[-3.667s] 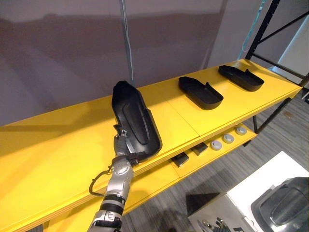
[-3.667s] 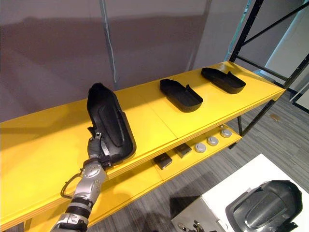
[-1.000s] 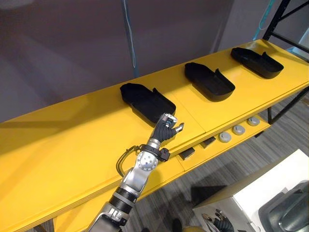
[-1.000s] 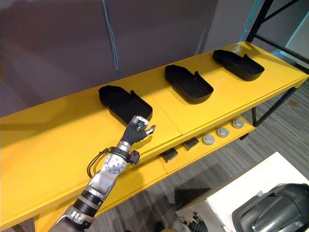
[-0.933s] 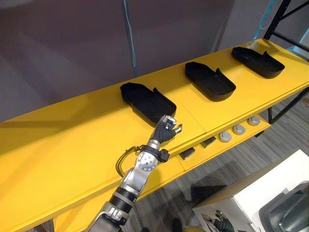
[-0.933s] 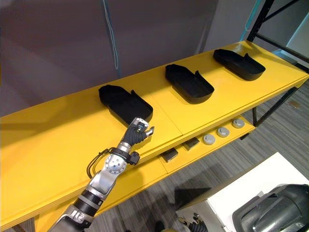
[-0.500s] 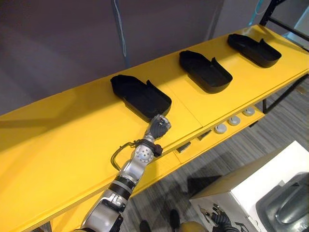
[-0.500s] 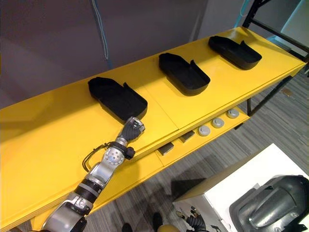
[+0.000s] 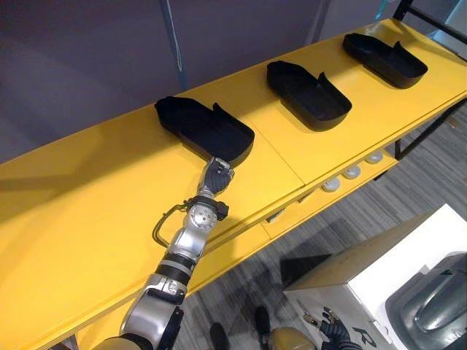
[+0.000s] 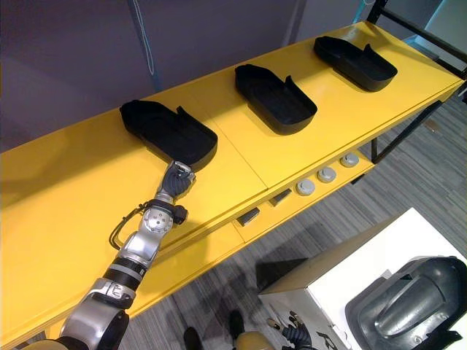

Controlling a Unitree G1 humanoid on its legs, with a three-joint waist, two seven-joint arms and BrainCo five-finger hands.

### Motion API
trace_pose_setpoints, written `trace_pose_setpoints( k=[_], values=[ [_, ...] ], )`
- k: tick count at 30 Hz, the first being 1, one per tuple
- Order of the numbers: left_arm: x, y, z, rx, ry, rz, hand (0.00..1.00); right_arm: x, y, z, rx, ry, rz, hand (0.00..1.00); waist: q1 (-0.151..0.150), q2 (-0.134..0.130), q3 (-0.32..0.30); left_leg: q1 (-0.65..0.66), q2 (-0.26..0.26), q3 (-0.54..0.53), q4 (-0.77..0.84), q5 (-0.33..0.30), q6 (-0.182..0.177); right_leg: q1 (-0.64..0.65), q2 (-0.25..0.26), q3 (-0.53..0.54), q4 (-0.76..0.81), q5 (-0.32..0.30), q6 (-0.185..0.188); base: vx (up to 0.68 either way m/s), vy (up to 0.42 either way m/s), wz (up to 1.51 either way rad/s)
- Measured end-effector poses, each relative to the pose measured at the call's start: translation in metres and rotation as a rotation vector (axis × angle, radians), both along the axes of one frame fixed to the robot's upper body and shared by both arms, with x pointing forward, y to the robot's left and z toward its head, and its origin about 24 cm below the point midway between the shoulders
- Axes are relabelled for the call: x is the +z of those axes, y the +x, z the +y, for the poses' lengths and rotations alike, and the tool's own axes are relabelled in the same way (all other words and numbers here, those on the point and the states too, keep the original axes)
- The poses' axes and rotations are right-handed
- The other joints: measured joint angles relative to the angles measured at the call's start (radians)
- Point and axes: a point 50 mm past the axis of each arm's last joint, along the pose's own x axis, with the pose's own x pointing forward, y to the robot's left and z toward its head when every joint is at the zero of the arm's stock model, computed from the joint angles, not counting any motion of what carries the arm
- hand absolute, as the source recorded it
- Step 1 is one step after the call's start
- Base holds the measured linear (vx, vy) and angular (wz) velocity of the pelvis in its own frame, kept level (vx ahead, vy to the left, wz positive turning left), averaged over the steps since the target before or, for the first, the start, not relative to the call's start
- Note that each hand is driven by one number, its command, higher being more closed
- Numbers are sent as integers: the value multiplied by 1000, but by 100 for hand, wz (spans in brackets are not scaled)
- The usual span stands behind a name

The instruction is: Walk over and take plastic housings, then place them on the shelf

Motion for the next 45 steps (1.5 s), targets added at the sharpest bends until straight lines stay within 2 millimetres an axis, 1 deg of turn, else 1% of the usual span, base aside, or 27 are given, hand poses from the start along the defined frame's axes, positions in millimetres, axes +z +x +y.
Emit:
trace_pose_setpoints(
  k=[5, 8, 10, 13, 17, 18, 19, 21, 23, 25, 26, 27, 28, 29, 30, 31, 32, 33, 34, 36, 37, 39, 40, 42, 43, 44, 45],
  values=[
    [0, 0, 0, 5, 0, -2, 100, 0, 0, 0, 0, -1, -1, 0, 0, 0, 3, 1, 0, 0, 0, 0, 0, 1, 0, 0, 0, 1, 0, -26, -1, 0],
    [1, -2, -5, -5, -18, -9, 100, 0, 0, 0, 0, -2, -3, 0, 1, 0, 6, 3, -1, -1, 0, 0, 0, 3, -1, 0, 0, 1, 0, -22, 0, 0],
    [6, -9, -10, -21, -52, -38, 100, 1, 1, 0, 0, -3, -7, 0, 2, 0, 10, 4, -1, -1, 0, 0, 0, 4, -1, 0, 0, 1, 0, 0, 0, 0],
    [10, -15, -12, -28, -87, -68, 100, 1, 1, 0, 0, -3, -9, 0, 4, 1, 11, 6, -1, -1, 0, 0, 0, 7, -1, 0, 0, 1, 0, 0, 0, 0],
    [31, -35, -11, -56, -194, -187, 100, 1, 0, 0, 0, -3, -7, 0, 25, 2, 10, 9, 0, -2, 3, 0, 0, 12, -1, -1, 0, 1, 0, 0, 0, 1],
    [40, -42, -11, -66, -233, -233, 100, 0, 0, -1, 2, -5, -5, 0, 34, 3, 10, 8, 0, -7, 5, 0, 0, 12, -1, -3, 0, 0, 0, 0, 0, 5],
    [51, -51, -11, -84, -261, -303, 100, 0, -2, -1, 5, -7, -1, 0, 52, 3, 10, 8, 0, -9, 6, 0, 0, 13, -1, -3, 0, 0, 0, 0, 0, 8],
    [61, -61, -9, -94, -285, -362, 100, 0, -2, -2, 17, -12, 3, 0, 60, 4, 10, 9, -1, -20, 9, 0, 0, 21, -2, -8, 0, 0, 0, -9, -4, 14],
    [67, -76, -3, -93, -312, -425, 100, 0, -2, -4, 19, -16, 3, 0, 70, 8, 7, 15, -2, -28, 11, 0, 0, 30, -3, -17, 0, -2, 1, -18, -3, 13],
    [67, -94, 15, -26, -360, -473, 100, 0, -4, -5, 18, -18, 9, 0, 84, 17, 2, 26, -2, -38, 11, 0, 0, 44, -4, -29, 1, -6, 0, -16, -2, 13],
    [66, -98, 21, 0, -366, -481, 100, 0, -5, -5, 18, -18, 13, 0, 87, 18, -2, 26, -2, -42, 11, -1, 0, 47, -4, -31, 2, -9, 0, -20, -14, 21],
    [63, -106, 35, 51, -383, -491, 100, -1, -7, -6, 18, -20, 18, 0, 92, 23, -12, 26, -2, -51, 12, -1, 0, 47, -4, -38, 9, -14, -1, -21, -17, 17],
    [59, -114, 48, 108, -396, -497, 100, -1, -10, -8, 18, -23, 26, 0, 108, 27, -17, 28, -1, -55, 13, -1, 0, 47, -5, -43, 22, -23, -5, -23, -18, 17],
    [57, -118, 55, 140, -402, -500, 100, -2, -12, -9, 17, -23, 32, 0, 113, 28, -21, 28, -1, -58, 13, -1, 0, 47, -5, -49, 26, -27, -4, -16, -27, 18],
    [53, -126, 67, 201, -409, -504, 100, -3, -16, -9, 15, -24, 41, 0, 126, 28, -30, 31, 0, -69, 15, -1, 0, 50, -6, -57, 37, -35, -4, -9, -29, 21],
    [51, -130, 72, 227, -413, -504, 100, -3, -18, -9, 14, -24, 46, 0, 133, 28, -33, 35, 0, -75, 16, -1, 0, 56, -6, -62, 40, -38, -4, -6, -38, 27],
    [43, -139, 85, 292, -407, -493, 100, -4, -22, -9, 12, -22, 56, 0, 146, 27, -44, 43, 0, -84, 16, -1, -1, 64, -8, -74, 50, -49, -6, 3, -32, 31],
    [36, -151, 97, 360, -402, -475, 100, -5, -24, -8, 10, -18, 61, 0, 148, 26, -60, 43, -1, -99, 16, -1, -1, 64, -10, -87, 62, -59, -4, 5, -27, 32],
    [32, -158, 103, 394, -406, -464, 100, -5, -25, -8, 9, -17, 64, 0, 150, 25, -68, 43, -1, -105, 17, -1, -1, 64, -12, -93, 68, -64, -3, 15, -17, 29],
    [14, -179, 122, 536, -417, -403, 100, -6, -28, -7, 8, -14, 68, 0, 179, 23, -93, 43, -2, -114, 19, -2, -1, 69, -16, -111, 71, -70, -2, 12, -3, 20],
    [8, -185, 126, 565, -425, -380, 100, -5, -28, -7, 8, -13, 61, 0, 186, 22, -98, 43, -2, -115, 21, -3, -1, 70, -17, -113, 72, -71, -2, -2, 6, 11],
    [-20, -202, 139, 666, -452, -257, 100, -2, -23, -1, 9, 0, 31, 0, 212, 17, -107, 43, -2, -114, 38, -19, 3, 77, -20, -117, 77, -73, -2, -7, 4, 3],
    [-28, -204, 140, 683, -464, -220, 100, -1, -21, 1, 9, 4, 21, 0, 219, 16, -108, 41, -2, -112, 45, -28, 10, 78, -22, -117, 82, -76, -2, -42, 14, 3],
    [-61, -215, 144, 744, -485, -65, 100, 1, -14, 13, 25, 28, -13, 0, 221, 3, -116, 39, -1, -101, 70, -49, 12, 80, -28, -121, 100, -86, 1, -39, 15, 3],
    [-87, -222, 143, 760, -495, 79, 100, 2, -11, 22, 56, 42, -25, 0, 220, -2, -127, 39, 7, -64, 84, -59, 14, 80, -32, -122, 111, -94, 4, 0, 0, 0],
    [-99, -224, 141, 766, -503, 139, 100, 2, -10, 25, 76, 43, -27, 0, 220, -3, -131, 39, 10, -46, 89, -62, 15, 80, -35, -124, 116, -96, 6, -15, 21, 3],
    [-117, -228, 138, 774, -519, 227, 100, 4, -7, 27, 94, 43, -38, 0, 219, -3, -136, 40, 11, -32, 93, -63, 15, 79, -39, -128, 124, -101, 9, -7, 25, 6]
  ],
)
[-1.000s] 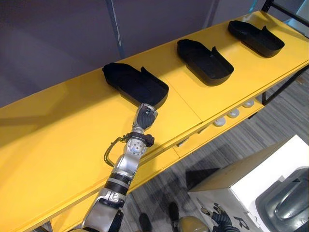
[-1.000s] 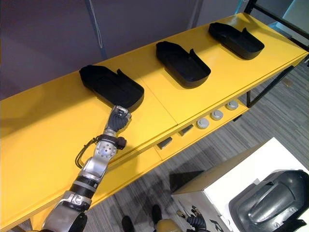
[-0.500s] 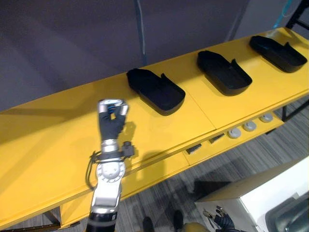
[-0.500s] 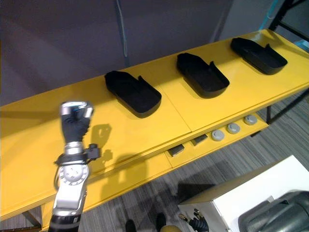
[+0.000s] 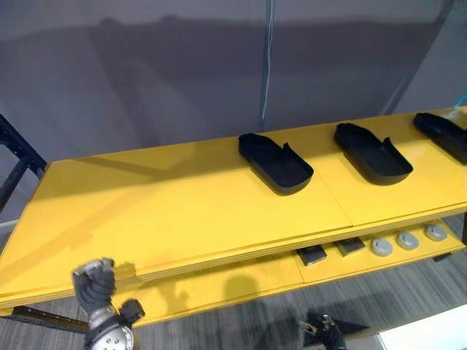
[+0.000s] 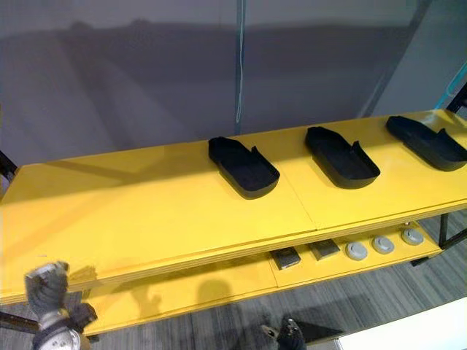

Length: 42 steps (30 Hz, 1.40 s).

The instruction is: Walk over and take plastic housings, then place them on the shelf

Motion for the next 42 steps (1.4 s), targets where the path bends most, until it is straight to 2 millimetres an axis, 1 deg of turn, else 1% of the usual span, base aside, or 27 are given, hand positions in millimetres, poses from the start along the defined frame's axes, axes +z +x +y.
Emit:
trace_pose_setpoints(
  k=[1, 2, 3, 4, 5, 7, 8, 9, 12, 17, 24, 28, 30, 33, 35, 39, 42],
  values=[
    [-22, -7, -4, -18, -63, 97, 100, 1, 1, 2, 7, 3, -6, 0, -1, -2, -7, 1, -2, 2, 1, 2, -1, 1, -4, -4, 4, -2, 3, 2, 24, 5],
    [-32, -11, -6, -23, -89, 141, 100, 0, 0, 3, 9, 6, 1, 0, -1, -4, -11, 1, -4, 2, 1, 6, -3, 1, -6, -4, 5, -3, 5, 20, 37, 4],
    [-49, -18, -11, -35, -134, 218, 100, 0, -1, 6, 6, 15, 3, 0, -1, -8, -20, 1, -6, 2, 1, 9, 1, 1, -8, -4, 7, -5, 8, 0, 0, 0],
    [-65, -27, -15, -42, -181, 299, 100, -1, 0, 9, 4, 25, 3, 0, 0, -18, -25, 1, -7, 2, -1, 9, 1, 0, -10, -5, 8, -6, 10, 0, 0, 0],
    [-73, -31, -17, -44, -203, 337, 100, -1, -1, 11, 1, 29, 4, 0, 0, -22, -27, 1, -8, 2, -1, 9, 1, 0, -10, -5, 8, -7, 11, 0, 0, 0],
    [-101, -45, -27, -55, -291, 471, 100, -1, -1, 15, -6, 39, 7, 0, 0, -27, -31, 1, -8, 3, -3, 8, 0, -1, -11, -2, 8, -9, 13, 0, 0, 0],
    [-105, -46, -29, -64, -308, 494, 100, -1, -1, 15, -8, 39, 7, 0, 0, -28, -32, 1, -8, 4, -4, 8, 0, -1, -11, 0, 8, -9, 13, 2, 7, -4],
    [-112, -49, -34, -79, -330, 532, 0, -1, -1, 15, -14, 38, 7, 0, 0, -28, -32, 2, -8, 7, -5, 8, -1, -3, -11, 4, 8, -9, 13, -3, 5, -5],
    [-123, -54, -41, -101, -369, 589, 0, -3, -4, 10, -45, 26, 22, 0, -2, -23, -35, 2, -7, 13, -8, 8, -3, -8, -8, 14, 8, -9, 13, -7, 4, -9],
    [-131, -51, -42, -131, -376, 639, 0, -13, -17, 0, -108, 11, 99, 0, -3, -21, -42, 9, -6, 24, -31, 18, -8, -18, -2, 28, 4, -8, 12, 1, -4, -10],
    [-134, -44, -45, -207, -342, 674, 0, -17, -16, -3, -114, 6, 136, 0, -8, -20, -42, 30, -9, 32, -60, 25, -11, -9, 6, 43, -34, 0, 9, 8, 0, -5],
    [-135, -43, -44, -224, -334, 692, 0, -17, -9, -6, -107, -2, 130, 0, -25, -18, -36, 31, -10, 33, -69, 25, -11, -1, 11, 48, -63, 12, 7, 4, -2, -2],
    [-136, -42, -45, -229, -334, 695, 0, -15, -4, -8, -103, -7, 118, 0, -28, -17, -28, 32, -12, 34, -69, 25, -11, -1, 12, 50, -65, 14, 7, -5, -2, -5],
    [-135, -37, -48, -258, -324, 691, 0, -14, 1, -12, -96, -20, 110, 0, -26, -11, -13, 31, -14, 49, -70, 24, -10, -1, 14, 72, -75, 25, 8, -15, 5, -17],
    [-135, -36, -48, -270, -319, 692, 0, -13, 5, -11, -91, -21, 101, 0, -29, -10, -3, 30, -16, 58, -69, 24, -10, -2, 15, 81, -76, 31, 7, -28, 7, -18],
    [-134, -32, -50, -298, -317, 685, 0, -13, 4, -11, -90, -21, 105, 0, -28, -12, 11, 26, -17, 64, -65, 23, -8, -11, 15, 91, -74, 37, 8, -61, -4, -6],
    [-134, -27, -52, -317, -312, 679, 0, -13, 4, -11, -89, -21, 105, 0, -28, -15, 22, 4, -17, 78, -43, 17, 1, -37, 12, 104, -57, 41, 8, -55, 6, -14]
  ],
)
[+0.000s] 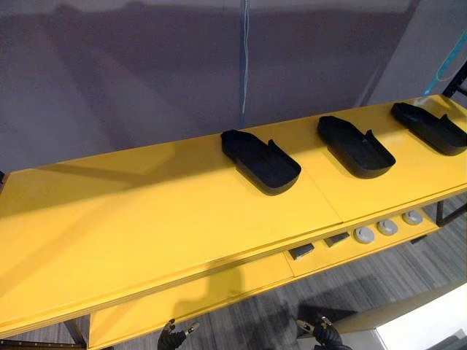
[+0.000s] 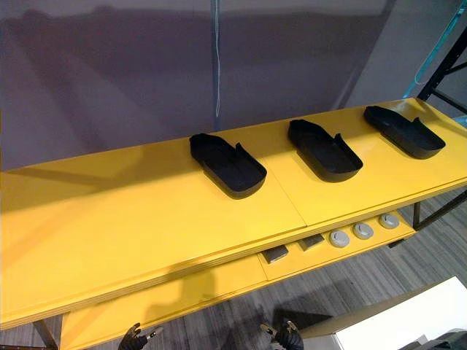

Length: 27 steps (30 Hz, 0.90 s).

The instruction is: Walk over and take plastic housings, then place them on the shelf

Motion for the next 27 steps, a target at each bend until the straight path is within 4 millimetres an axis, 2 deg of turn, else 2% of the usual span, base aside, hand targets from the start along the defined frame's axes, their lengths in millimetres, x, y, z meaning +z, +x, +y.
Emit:
trace_pose_setpoints(
  k=[3, 6, 7, 8, 9, 10, 11, 12, 13, 14, 16, 17, 18, 21, 23, 24, 25, 27],
  values=[
    [2, 10, -2, -18, -1, -23, 0, 2, 6, 2, 10, 0, -14, 0, 6, -9, 23, -27, 2, 22, 19, -1, 3, -46, -4, 25, 42, 1, 1, -89, 14, -22],
    [9, 32, -3, -47, 8, -77, 0, 6, 16, 6, 24, 0, -49, 0, 6, -21, 35, -125, 12, 43, 102, -17, 28, -147, -13, 47, 119, 9, 14, -164, 15, -17],
    [13, 41, -5, -55, 6, -106, 0, 8, 19, 6, 24, -3, -64, 0, 15, -14, 44, -151, 26, 53, 112, -17, 39, -176, -12, 71, 174, -11, 30, -185, 27, -16],
    [15, 45, -5, -57, 8, -120, 0, 8, 20, 7, 24, -2, -70, 0, 15, -17, 51, -154, 25, 52, 116, -15, 42, -202, -21, 75, 283, -60, 26, -82, 17, 9],
    [18, 49, -6, -70, 12, -138, 0, 7, 16, 8, 28, -4, -60, 0, 13, -21, 50, -155, 19, 39, 124, -12, 46, -228, -50, 76, 491, -137, 44, -20, -3, 32],
    [19, 50, -6, -70, 12, -146, 0, 5, 10, 7, 28, -6, -44, 0, 12, -23, 46, -159, 16, 26, 134, -10, 49, -217, -69, 77, 588, -165, 65, -5, -23, 52],
    [19, 51, -4, -69, 18, -150, 0, 3, 7, 9, 37, -5, -28, 0, 13, -38, 34, -176, 9, 11, 153, -5, 49, -178, -93, 79, 634, -186, 99, -1, -78, 46],
    [20, 51, -1, -69, 27, -154, 0, 2, 6, 11, 45, -3, -18, 0, 16, -55, 24, -196, 4, 6, 171, 0, 46, -145, -111, 82, 610, -194, 114, -17, -140, 24],
    [23, 54, 3, -65, 40, -166, 0, 1, 8, 14, 49, 4, -14, 0, 32, -83, 7, -248, -2, 15, 203, 5, 41, -114, -132, 81, 491, -209, 134, -38, -170, -6],
    [23, 55, 3, -64, 42, -167, 0, 3, 14, 14, 53, 2, -29, 0, 37, -86, 4, -276, 2, 22, 213, 14, 36, -105, -128, 73, 425, -221, 126, -89, -230, -43],
    [22, 54, -1, -71, 31, -163, 0, 13, 41, 10, 71, -17, -101, 0, 38, -76, 8, -342, 25, 52, 193, 54, 19, -85, -96, 76, 227, -221, 112, -161, -247, -47],
    [21, 55, -5, -85, 26, -159, 0, 14, 44, 8, 70, -24, -107, 0, 32, -71, 17, -347, 30, 48, 190, 66, 18, -76, -91, 76, 199, -214, 89, -212, -173, -9],
    [22, 60, -13, -122, 13, -166, 0, 15, 44, 4, 62, -42, -104, 0, 27, -60, 39, -341, 45, 39, 183, 92, 12, -58, -73, 70, 174, -192, 57, -196, -91, 2],
    [21, 61, -20, -136, -2, -167, 0, 12, 35, 0, 53, -54, -81, 0, 23, -49, 70, -288, 72, 23, 158, 115, -17, -38, -42, 78, 182, -177, 34, -208, -75, -11],
    [22, 62, -22, -138, -5, -172, 0, 10, 30, -1, 50, -56, -68, 0, 24, -45, 76, -287, 73, -51, 156, 120, -26, -69, -35, 107, 212, -177, 32, -179, -52, -46],
    [21, 60, -24, -132, -11, -168, 0, 11, 31, -2, 51, -60, -75, 0, 27, -37, 82, -284, 77, -101, 163, 107, -45, -95, -29, 146, 236, -176, 32, -160, -36, -80],
    [20, 59, -25, -129, -14, -164, 0, 12, 32, -2, 51, -61, -80, 0, 27, -34, 82, -281, 80, -108, 164, 97, -58, -109, -26, 167, 247, -176, 31, -189, 43, -100],
    [21, 60, -26, -128, -17, -167, 0, 13, 30, -1, 48, -59, -91, 0, 17, -33, 83, -274, 87, -65, 165, 71, -59, -134, -25, 223, 253, -165, 35, -163, 104, -88]
  ],
)
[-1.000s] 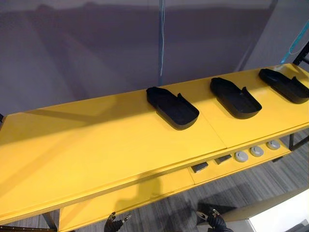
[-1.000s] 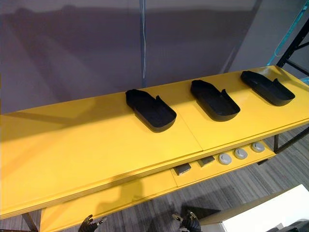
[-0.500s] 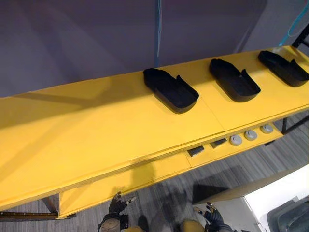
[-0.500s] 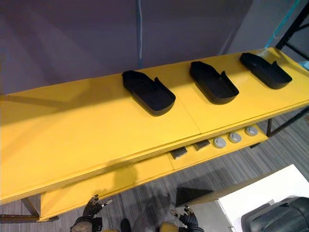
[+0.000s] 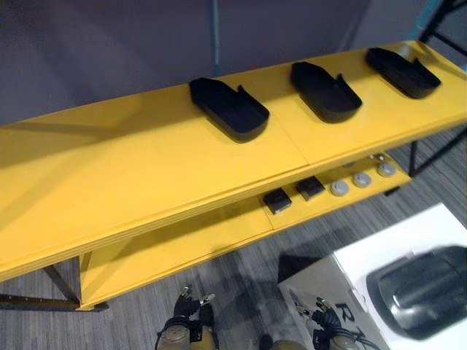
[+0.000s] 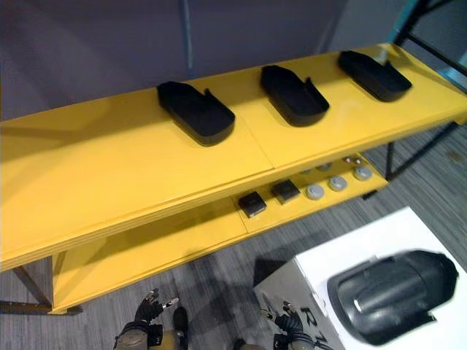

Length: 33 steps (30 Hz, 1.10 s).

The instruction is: Walk over and take plastic housings, then place them on the shelf

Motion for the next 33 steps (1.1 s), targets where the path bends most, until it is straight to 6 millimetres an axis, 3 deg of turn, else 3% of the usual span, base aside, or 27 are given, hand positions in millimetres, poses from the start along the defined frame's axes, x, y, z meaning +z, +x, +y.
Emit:
trace_pose_setpoints(
  k=[3, 5, 6, 7, 8, 9, 10, 12, 14, 16, 18, 19, 20, 22, 24, 25, 26, 30, 33],
  values=[
    [-3, -4, 3, 14, 5, 21, 0, -2, -4, 6, -3, 17, 7, 0, -6, 1, 0, 72, -22, 59, -53, -19, -16, -5, -9, 95, -24, -4, 4, -79, 141, -111],
    [-5, -7, 7, 8, 31, 39, 0, -2, -2, 8, -1, 23, 4, 0, -20, 2, -1, 109, -32, 108, -69, -38, -12, -15, -28, 96, -30, 0, -4, -35, 192, -133],
    [-4, -6, 11, 12, 46, 36, 0, -1, -1, 9, 0, 23, 1, 0, -22, 11, 1, 123, -19, 165, -81, -43, -13, -45, -64, 13, 4, 12, -22, -36, 160, -139],
    [-2, -5, 15, 16, 60, 30, 0, 0, 3, 10, 9, 24, -5, 0, -22, 2, -4, 139, -10, 235, -81, -43, -14, -102, -117, -183, 97, 19, -35, -31, 117, -148],
    [-2, -5, 18, 18, 68, 32, 0, 1, 6, 12, 21, 25, -12, 0, -22, -9, -9, 148, -12, 270, -76, -47, -18, -118, -147, -301, 120, 35, -57, 6, 50, -157],
    [-2, -5, 22, 33, 71, 35, 0, 4, 15, 13, 47, 17, -31, 0, -29, -3, -7, 163, -5, 312, -52, -76, -33, -111, -173, -427, 111, 59, -36, 54, 8, -169],
    [-1, -4, 23, 35, 75, 31, 0, 6, 21, 14, 72, 10, -43, 0, -32, 20, -12, 166, 13, 304, -22, -95, -20, -95, -139, -444, 75, 76, -45, 76, -4, -146],
    [0, -1, 25, 32, 81, 25, 0, 6, 22, 16, 81, 10, -42, 0, -49, 24, -12, 173, 44, 314, 16, -93, -12, -73, -102, -418, 40, 88, -44, 93, -77, -80],
    [3, 6, 27, 27, 86, 4, 0, 3, 17, 16, 84, 5, -24, 0, -46, 25, -14, 179, 104, 329, 104, -110, -29, -25, -45, -383, -45, 123, -59, 152, -202, -87],
    [3, 9, 24, 21, 80, 3, 0, 3, 15, 12, 82, -6, -16, 0, -44, 35, -8, 171, 184, 329, 267, -142, -23, 22, 10, -321, -85, 136, -68, 123, -168, -96],
    [0, 5, 18, 20, 62, 22, 0, 1, 11, 7, 75, -19, 1, 0, -41, 41, -6, 143, 221, 283, 404, -152, -7, 51, 28, -258, -98, 138, -73, 64, -72, -86],
    [-1, 4, 14, 20, 51, 25, 0, 1, 10, 5, 72, -26, 4, 0, -40, 46, -3, 139, 211, 241, 417, -182, -18, 56, 31, -238, -100, 138, -73, 72, 6, -104],
    [-4, 2, 6, 18, 29, 38, 0, 1, 8, -4, 55, -50, 9, 0, -40, 59, 6, 127, 155, 122, 410, -248, -36, 72, 35, -190, -112, 141, -79, 58, 48, -84],
    [-6, -2, 5, 21, 25, 52, 0, 0, 4, -6, 39, -52, 23, 0, -39, 60, 9, 126, 92, 21, 364, -272, -49, 92, 33, -144, -119, 142, -80, 59, 105, -85],
    [-10, -10, 6, 26, 24, 76, 0, -5, -6, -7, 32, -51, 53, 0, -40, 73, 9, 132, 33, -88, 253, -266, -36, 116, 39, -99, -129, 145, -72, 55, 172, -80],
    [-12, -13, 4, 20, 23, 89, 0, -5, -9, -11, 9, -54, 56, 0, -40, 101, 4, 130, 36, -114, 170, -196, -21, 108, 64, -82, -134, 144, -60, 7, 153, -64],
    [-12, -14, 7, 21, 28, 96, 0, -6, -12, -11, -6, -49, 66, 0, -38, 105, 5, 140, 40, -99, 177, -192, -6, 115, 64, -65, -133, 140, -52, 26, 187, -50],
    [-14, -18, 14, 24, 48, 115, 0, -8, -24, -13, -94, -30, 74, 0, -40, 77, -18, 206, -23, -67, 34, -142, 26, 145, 3, -60, -187, 155, -16, 91, 147, -7],
    [-17, -28, 21, 44, 58, 147, 0, -9, -30, -17, -160, -21, 78, 0, -39, 76, -23, 247, -36, -49, -26, -123, 27, 156, -8, -58, -202, 155, -9, 119, 51, -11]
  ],
)
